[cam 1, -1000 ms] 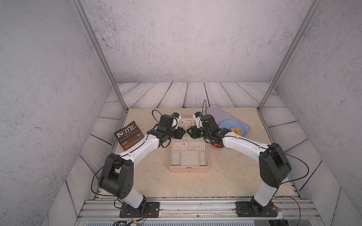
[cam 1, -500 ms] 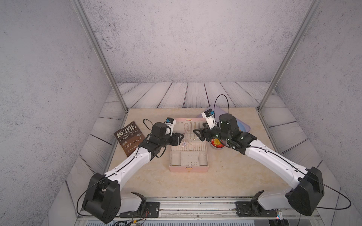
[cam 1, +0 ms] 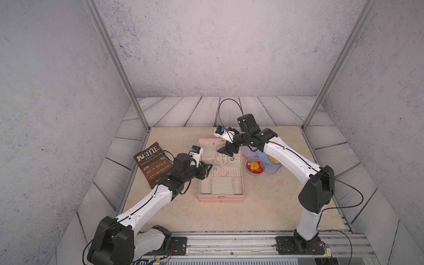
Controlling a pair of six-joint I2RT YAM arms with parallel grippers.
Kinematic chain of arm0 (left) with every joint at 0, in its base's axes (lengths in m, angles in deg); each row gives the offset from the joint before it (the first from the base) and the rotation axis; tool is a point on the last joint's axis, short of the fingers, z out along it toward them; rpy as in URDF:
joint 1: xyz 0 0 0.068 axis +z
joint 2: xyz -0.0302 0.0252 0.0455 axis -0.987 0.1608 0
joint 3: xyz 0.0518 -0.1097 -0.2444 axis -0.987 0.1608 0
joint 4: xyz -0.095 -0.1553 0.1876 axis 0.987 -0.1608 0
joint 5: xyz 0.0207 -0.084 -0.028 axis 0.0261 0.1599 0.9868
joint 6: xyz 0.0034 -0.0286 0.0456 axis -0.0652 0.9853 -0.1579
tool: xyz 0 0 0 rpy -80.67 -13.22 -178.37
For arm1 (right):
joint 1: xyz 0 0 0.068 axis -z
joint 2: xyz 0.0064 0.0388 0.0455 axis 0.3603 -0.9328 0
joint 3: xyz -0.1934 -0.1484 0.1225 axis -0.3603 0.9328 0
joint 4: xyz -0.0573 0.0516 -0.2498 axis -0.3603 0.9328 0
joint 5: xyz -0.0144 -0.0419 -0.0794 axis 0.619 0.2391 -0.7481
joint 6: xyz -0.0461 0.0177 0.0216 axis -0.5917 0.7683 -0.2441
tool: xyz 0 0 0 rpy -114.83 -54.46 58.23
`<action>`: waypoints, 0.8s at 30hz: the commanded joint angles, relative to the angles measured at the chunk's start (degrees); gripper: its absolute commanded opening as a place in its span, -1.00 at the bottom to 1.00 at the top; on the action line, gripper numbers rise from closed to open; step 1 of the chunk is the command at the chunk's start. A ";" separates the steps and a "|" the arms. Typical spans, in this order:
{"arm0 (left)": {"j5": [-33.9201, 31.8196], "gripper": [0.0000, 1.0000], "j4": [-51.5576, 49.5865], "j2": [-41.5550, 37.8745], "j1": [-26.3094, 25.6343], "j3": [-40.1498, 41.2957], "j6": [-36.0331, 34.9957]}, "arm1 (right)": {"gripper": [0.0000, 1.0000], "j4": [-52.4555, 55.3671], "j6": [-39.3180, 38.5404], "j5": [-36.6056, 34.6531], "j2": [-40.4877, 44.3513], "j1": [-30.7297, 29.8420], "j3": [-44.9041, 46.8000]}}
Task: Put jewelry chain into jewelry box
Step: Close the fastener on the jewelry box.
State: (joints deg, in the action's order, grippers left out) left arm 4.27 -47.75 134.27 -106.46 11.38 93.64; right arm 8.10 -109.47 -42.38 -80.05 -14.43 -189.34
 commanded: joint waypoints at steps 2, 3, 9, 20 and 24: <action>-0.22 0.19 2.20 -0.56 0.31 0.17 -1.21 | 0.60 11.10 -10.55 2.00 -4.01 0.04 -6.44; -0.19 0.18 2.20 -0.58 0.31 0.18 -1.15 | 0.54 11.85 -11.14 1.93 -5.06 0.00 -7.50; -0.11 0.18 2.16 -0.87 0.31 0.09 -1.05 | 0.23 14.15 -13.61 0.72 -10.71 -0.11 -13.49; -0.09 0.18 1.95 -1.04 0.31 -0.18 -1.05 | 0.22 13.62 -14.70 -5.31 -15.26 -0.74 -18.57; -0.11 0.18 2.02 -1.01 0.34 -0.17 -1.13 | 0.17 13.87 -15.22 -7.27 -16.31 -1.00 -19.88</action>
State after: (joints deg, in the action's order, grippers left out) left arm 4.27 -46.62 134.16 -106.46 11.38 93.07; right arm 19.18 -124.20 -47.71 -94.74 -15.04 -207.66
